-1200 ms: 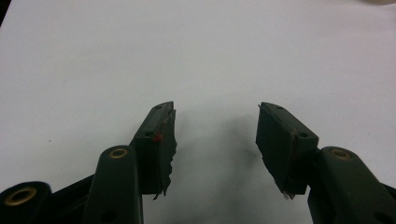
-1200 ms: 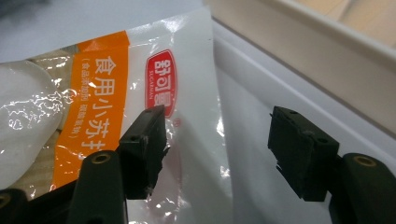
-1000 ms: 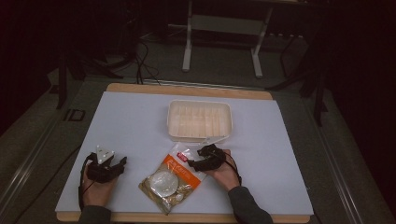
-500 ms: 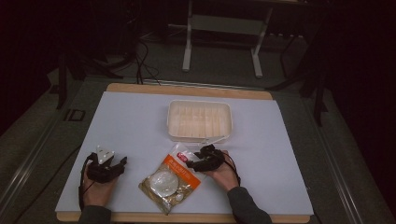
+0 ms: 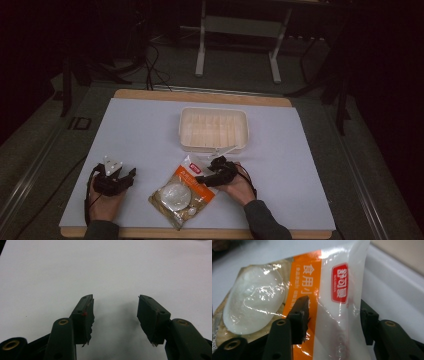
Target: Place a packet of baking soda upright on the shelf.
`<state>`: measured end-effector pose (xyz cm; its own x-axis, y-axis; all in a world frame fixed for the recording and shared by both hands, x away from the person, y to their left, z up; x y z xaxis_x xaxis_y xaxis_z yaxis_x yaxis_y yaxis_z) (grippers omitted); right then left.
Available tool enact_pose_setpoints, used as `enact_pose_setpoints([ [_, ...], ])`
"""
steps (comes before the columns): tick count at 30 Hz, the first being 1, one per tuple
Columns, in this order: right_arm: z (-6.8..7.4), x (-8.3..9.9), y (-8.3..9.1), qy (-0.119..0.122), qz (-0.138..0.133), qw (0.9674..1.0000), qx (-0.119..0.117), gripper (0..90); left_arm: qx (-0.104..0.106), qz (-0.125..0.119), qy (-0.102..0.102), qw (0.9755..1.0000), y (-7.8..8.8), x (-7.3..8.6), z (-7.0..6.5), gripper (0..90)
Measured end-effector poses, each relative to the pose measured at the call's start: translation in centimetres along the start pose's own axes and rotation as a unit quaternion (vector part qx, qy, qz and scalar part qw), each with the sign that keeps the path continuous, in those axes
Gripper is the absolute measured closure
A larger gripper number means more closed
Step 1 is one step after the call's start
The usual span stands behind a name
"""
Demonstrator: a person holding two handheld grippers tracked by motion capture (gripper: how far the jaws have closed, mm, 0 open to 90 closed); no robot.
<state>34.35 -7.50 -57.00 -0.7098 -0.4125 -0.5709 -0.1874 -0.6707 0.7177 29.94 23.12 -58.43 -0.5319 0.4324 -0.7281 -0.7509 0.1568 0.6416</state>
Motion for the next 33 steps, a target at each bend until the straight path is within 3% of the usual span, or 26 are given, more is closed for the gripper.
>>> enact_pose_setpoints([
  [9, -0.1, -0.1, -0.6, -0.012, 0.02, 0.9991, 0.036, 73.7, -0.001, 0.0, 0.0, 1.0, 0.0, 0.0, 0.0, 46.7],
  [16, -0.4, -0.4, -0.7, -0.022, 0.041, 0.9978, 0.046, 87.7, -0.001, 0.001, -0.002, 1.0, 0.0, 0.0, 0.0, 46.7],
  [19, -0.3, -0.6, -0.7, -0.045, 0.053, 0.9962, 0.051, 89.3, -0.002, 0.001, -0.001, 1.0, 0.0, 0.0, 0.0, 46.7],
  [23, 0.0, -0.7, -0.5, -0.055, 0.049, 0.9958, 0.054, 89.8, -0.002, 0.001, -0.001, 1.0, 0.0, 0.0, 0.0, 46.7],
  [31, 0.7, -1.6, 1.1, -0.046, 0.026, 0.9978, 0.039, 90.0, -0.004, 0.0, 0.002, 1.0, 0.0, 0.0, 0.0, 46.6],
  [33, 0.9, -1.8, 1.5, -0.049, 0.019, 0.9983, 0.024, 90.0, -0.004, -0.002, 0.004, 1.0, 0.0, 0.0, 0.1, 46.6],
])
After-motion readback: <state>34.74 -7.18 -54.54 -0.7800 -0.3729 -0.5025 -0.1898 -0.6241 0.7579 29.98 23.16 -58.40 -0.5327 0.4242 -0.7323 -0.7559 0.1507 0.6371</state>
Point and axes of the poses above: each handheld gripper's, and its own axes: y roughly backward along the jaws, x roughly out of its underside, z roughly to its left, the point moved 5 cm from there along -y, roughly forward along the jaws, and after that the axes turned 14 degrees about -y, right-handed, at the moved point
